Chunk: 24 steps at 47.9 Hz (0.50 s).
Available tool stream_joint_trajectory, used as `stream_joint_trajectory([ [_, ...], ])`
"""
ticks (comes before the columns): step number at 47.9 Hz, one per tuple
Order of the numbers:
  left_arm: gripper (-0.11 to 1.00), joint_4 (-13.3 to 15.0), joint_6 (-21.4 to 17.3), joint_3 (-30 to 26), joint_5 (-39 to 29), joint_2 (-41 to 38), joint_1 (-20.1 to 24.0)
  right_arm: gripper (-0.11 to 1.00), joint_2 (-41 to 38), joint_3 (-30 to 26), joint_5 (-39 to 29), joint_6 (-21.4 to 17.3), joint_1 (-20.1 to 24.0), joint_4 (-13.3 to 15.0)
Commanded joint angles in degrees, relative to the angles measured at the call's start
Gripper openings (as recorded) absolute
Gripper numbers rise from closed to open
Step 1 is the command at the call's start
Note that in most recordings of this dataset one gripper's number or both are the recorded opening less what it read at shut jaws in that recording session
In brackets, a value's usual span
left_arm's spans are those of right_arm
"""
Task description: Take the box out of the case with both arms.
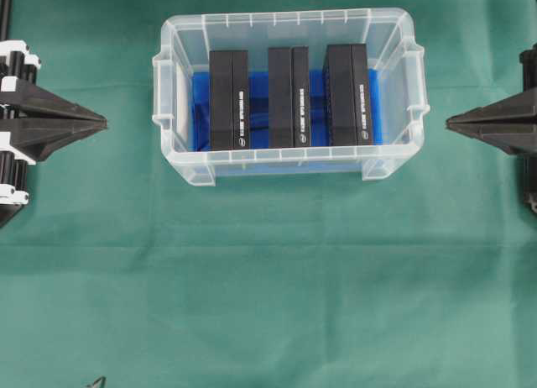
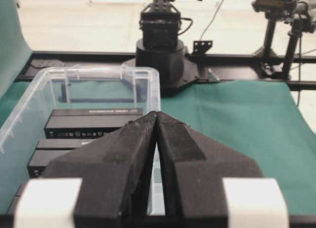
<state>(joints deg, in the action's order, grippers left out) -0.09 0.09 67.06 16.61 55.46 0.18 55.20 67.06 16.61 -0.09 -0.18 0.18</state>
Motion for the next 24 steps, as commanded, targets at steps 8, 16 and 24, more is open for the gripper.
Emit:
stream_joint_trajectory([
  [8,0.01,-0.62,1.58,-4.75,-3.96,-0.35,-0.09,0.02,-0.62,-4.83,-7.56,-0.62,-0.35,-0.26],
  [16,0.01,-0.62,1.76,-12.13,-8.09,-1.05,-0.18,0.02,-0.70,-15.91,-17.31,-0.62,-0.35,-0.26],
  [24,0.01,-0.62,1.67,-22.59,-18.81,-1.49,-0.09,0.02,-2.37,-28.56,-29.09,-0.62,-0.35,-0.26],
])
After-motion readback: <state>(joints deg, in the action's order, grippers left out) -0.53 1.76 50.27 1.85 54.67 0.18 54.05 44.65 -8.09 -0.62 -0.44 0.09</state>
